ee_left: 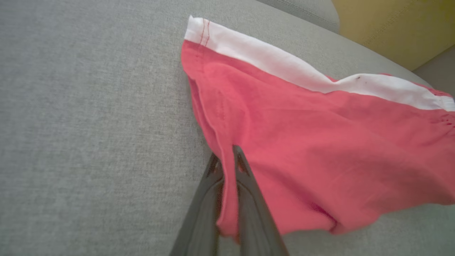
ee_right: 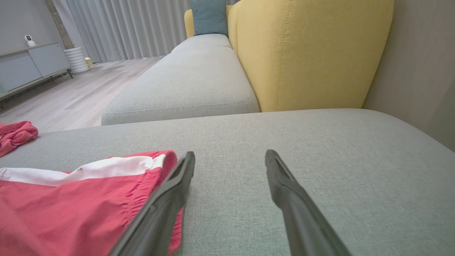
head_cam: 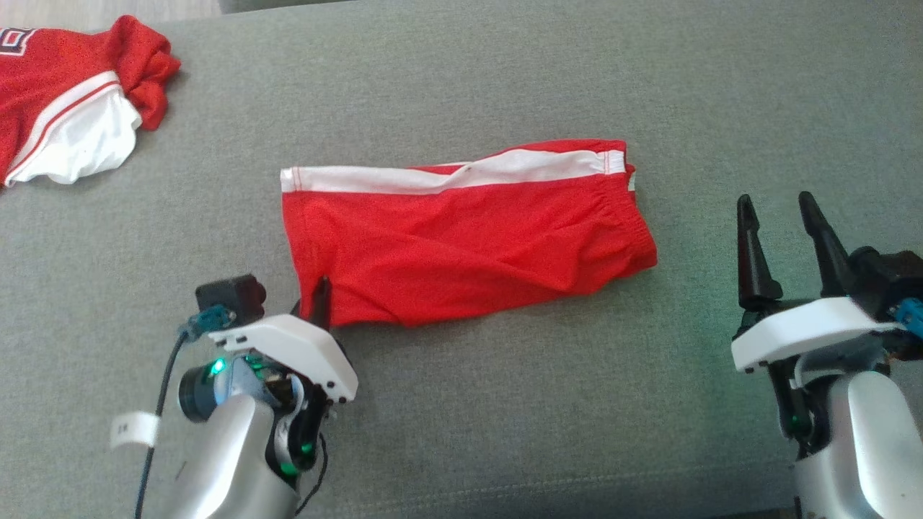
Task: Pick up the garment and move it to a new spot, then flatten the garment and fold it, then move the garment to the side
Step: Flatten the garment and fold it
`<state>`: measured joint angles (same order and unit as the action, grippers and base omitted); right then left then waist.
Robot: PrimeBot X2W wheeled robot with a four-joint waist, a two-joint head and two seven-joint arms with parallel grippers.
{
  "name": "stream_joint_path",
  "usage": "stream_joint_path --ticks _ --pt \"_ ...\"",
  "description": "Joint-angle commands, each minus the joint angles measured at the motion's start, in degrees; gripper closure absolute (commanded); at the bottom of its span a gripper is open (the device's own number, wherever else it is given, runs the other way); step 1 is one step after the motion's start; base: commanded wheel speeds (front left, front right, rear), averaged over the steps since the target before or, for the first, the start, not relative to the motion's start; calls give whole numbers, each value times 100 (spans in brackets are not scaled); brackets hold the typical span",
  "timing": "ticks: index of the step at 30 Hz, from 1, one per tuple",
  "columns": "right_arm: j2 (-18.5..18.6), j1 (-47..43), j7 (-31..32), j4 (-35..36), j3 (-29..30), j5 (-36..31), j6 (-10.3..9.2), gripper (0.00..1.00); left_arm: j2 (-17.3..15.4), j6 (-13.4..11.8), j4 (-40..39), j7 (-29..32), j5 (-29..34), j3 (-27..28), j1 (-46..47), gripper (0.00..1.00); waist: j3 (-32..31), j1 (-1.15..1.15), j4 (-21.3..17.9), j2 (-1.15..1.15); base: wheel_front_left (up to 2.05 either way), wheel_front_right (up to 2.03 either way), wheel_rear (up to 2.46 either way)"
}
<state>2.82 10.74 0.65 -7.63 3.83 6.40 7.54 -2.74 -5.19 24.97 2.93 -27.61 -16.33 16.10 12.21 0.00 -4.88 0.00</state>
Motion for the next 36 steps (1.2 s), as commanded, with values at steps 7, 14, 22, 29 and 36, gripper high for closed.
stream_joint_path --ticks 7,14,22,29,36 --pt "183 239 197 67 -299 44 -5 0 -49 -150 -652 -311 63 61 -60 0 -87 0 59 0 0 0 0" --pt "301 317 317 -68 -307 105 -5 0 -220 -195 -1058 -1124 360 88 -188 0 -287 0 143 0 0 0 0" --pt "459 621 1113 -381 -507 290 -5 0 -412 -320 -1465 -1628 635 150 -543 0 -433 0 265 0 0 0 0" --pt "744 1219 1949 -857 -934 644 -5 0 -431 -409 -1468 -1741 755 189 -782 0 -371 0 494 0 0 0 0" --pt "971 1488 2516 -1482 -1211 1100 -5 0 -370 -415 -1453 -1777 799 202 -822 0 -289 0 760 0 0 0 0"
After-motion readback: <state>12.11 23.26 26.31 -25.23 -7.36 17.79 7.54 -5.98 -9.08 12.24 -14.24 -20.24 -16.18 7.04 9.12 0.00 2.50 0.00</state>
